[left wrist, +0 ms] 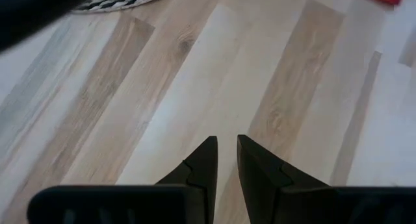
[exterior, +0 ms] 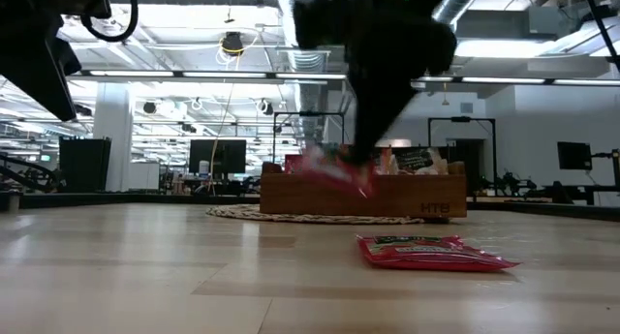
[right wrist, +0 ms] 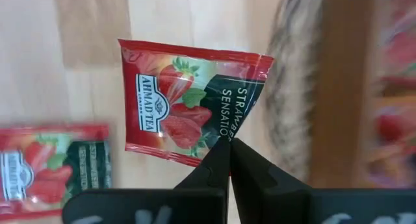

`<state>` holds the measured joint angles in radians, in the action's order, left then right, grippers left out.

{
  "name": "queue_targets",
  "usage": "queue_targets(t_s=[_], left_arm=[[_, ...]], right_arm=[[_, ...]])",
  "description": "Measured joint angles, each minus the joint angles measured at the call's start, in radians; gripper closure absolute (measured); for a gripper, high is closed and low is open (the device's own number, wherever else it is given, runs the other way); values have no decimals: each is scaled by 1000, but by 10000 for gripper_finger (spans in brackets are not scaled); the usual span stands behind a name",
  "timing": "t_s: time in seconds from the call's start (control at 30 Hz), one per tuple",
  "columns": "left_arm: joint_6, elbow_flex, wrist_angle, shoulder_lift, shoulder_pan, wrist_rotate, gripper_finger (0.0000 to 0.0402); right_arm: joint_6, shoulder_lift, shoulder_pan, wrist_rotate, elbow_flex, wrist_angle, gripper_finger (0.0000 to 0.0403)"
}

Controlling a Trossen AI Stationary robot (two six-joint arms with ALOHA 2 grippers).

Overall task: Pick & Place Tea
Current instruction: Put the red tea bag into the left section of the wooden organizer

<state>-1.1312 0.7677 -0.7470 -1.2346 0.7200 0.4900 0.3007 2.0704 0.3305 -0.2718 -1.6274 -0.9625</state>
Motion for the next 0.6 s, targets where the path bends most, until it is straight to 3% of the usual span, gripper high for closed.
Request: queue_targets(t_s=[0.23, 0.6], left_arm=[[76, 28, 120, 0, -15, -8, 352], [378, 310, 129, 0, -201, 75, 352]], right_arm=[[-106, -4, 37, -253, -177, -147, 403], [-320, -3, 36, -485, -353, -161, 403]])
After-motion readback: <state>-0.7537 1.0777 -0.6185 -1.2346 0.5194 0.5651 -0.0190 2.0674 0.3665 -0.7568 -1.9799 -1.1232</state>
